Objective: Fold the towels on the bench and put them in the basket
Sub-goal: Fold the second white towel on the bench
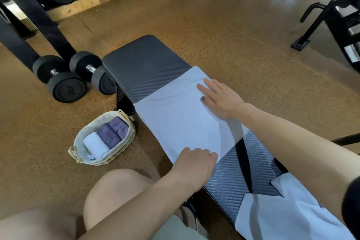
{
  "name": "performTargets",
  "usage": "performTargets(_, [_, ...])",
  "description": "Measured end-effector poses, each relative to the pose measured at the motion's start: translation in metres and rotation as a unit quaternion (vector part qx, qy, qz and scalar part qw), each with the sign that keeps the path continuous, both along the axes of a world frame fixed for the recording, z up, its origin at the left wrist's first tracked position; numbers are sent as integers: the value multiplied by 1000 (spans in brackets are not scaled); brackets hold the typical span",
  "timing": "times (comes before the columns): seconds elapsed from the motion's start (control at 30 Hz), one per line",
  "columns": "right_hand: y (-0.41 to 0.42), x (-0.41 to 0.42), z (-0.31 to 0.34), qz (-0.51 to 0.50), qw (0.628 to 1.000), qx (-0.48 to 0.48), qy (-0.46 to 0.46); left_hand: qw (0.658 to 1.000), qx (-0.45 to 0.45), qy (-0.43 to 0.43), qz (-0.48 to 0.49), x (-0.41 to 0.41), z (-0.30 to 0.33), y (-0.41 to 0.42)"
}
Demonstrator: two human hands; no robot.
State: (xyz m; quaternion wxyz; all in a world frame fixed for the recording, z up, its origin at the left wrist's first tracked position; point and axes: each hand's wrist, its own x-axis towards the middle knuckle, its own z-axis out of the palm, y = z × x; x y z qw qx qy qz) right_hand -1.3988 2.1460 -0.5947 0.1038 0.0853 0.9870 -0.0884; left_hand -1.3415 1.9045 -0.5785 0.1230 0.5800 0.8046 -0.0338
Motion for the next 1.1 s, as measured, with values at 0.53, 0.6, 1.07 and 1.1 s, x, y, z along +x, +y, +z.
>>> performTargets(0.53, [-33, -82, -7, 2, 998, 4, 55, 993, -72, -96, -5, -11, 12, 0])
performTargets(0.6, [-36, -83, -2, -18, 998, -1, 68, 980, -77, -181, 16, -19, 28, 1])
performTargets(1.07, [-21, -48, -8, -73, 994, -39, 68, 972, -4, -38, 231, -167, -20, -34])
performTargets(1.1, [-16, -44, -4, -96, 992, -56, 54, 972, 1, -34, 233, -167, -21, -35])
